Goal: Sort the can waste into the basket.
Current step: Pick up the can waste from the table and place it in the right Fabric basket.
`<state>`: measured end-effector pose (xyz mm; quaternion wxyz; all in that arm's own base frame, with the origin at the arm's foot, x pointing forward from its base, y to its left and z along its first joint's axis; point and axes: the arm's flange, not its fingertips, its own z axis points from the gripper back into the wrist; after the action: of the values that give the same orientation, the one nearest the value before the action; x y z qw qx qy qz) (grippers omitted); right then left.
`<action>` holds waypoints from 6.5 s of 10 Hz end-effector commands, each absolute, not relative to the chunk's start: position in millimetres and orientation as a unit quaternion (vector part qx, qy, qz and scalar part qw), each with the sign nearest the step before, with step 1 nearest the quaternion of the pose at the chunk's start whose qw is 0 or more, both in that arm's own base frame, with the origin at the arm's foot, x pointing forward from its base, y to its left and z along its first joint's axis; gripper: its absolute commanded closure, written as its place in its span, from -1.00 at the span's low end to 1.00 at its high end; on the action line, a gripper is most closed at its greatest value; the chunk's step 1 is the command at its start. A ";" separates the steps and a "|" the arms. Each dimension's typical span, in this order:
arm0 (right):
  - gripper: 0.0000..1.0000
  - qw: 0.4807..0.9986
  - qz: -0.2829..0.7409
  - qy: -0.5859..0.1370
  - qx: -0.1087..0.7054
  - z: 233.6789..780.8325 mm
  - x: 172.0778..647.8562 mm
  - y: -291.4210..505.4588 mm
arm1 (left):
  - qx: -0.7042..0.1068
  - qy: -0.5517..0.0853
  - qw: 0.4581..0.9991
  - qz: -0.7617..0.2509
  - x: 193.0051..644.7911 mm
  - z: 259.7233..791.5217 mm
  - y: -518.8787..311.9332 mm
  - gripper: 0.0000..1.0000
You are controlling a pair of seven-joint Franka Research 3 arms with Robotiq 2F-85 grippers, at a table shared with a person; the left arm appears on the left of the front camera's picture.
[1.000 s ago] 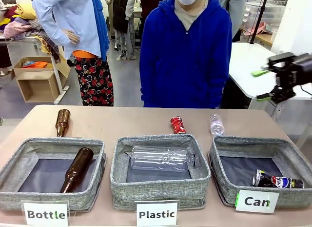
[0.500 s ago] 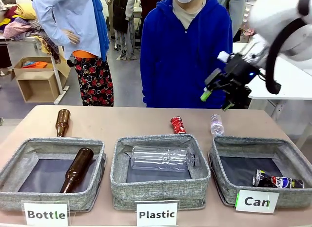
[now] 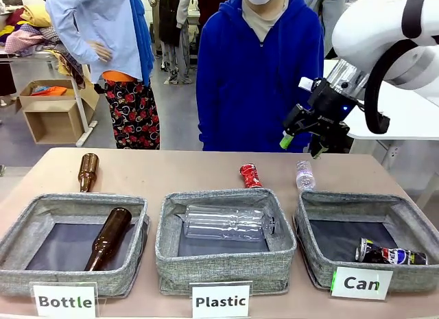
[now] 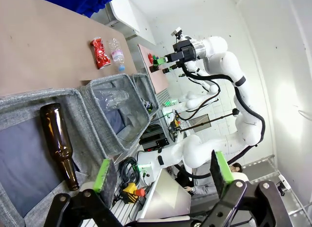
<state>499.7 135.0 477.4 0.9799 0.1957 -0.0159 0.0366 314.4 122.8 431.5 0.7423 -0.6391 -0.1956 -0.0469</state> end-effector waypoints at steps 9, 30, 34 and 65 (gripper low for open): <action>-1.00 0.965 0.211 0.002 0.154 513.3 440.1 92.6 | -0.642 -0.193 0.741 -0.047 312.1 434.2 123.3 -1.00; -1.00 0.959 0.026 -0.073 0.272 472.5 391.9 40.0 | -0.642 -0.193 0.741 -0.047 312.1 434.2 123.3 -1.00; -1.00 0.942 -0.014 -0.086 0.324 466.7 353.8 -26.2 | -0.642 -0.193 0.741 -0.047 312.1 434.2 123.3 -1.00; -1.00 0.999 -0.014 0.040 0.011 299.9 616.8 286.2 | -0.642 -0.193 0.741 -0.047 312.1 434.2 123.3 -1.00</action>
<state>609.5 287.5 297.8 0.9990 -0.0113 0.0385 -0.0202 314.3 123.0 431.4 0.7420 -0.6394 -0.1957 -0.0467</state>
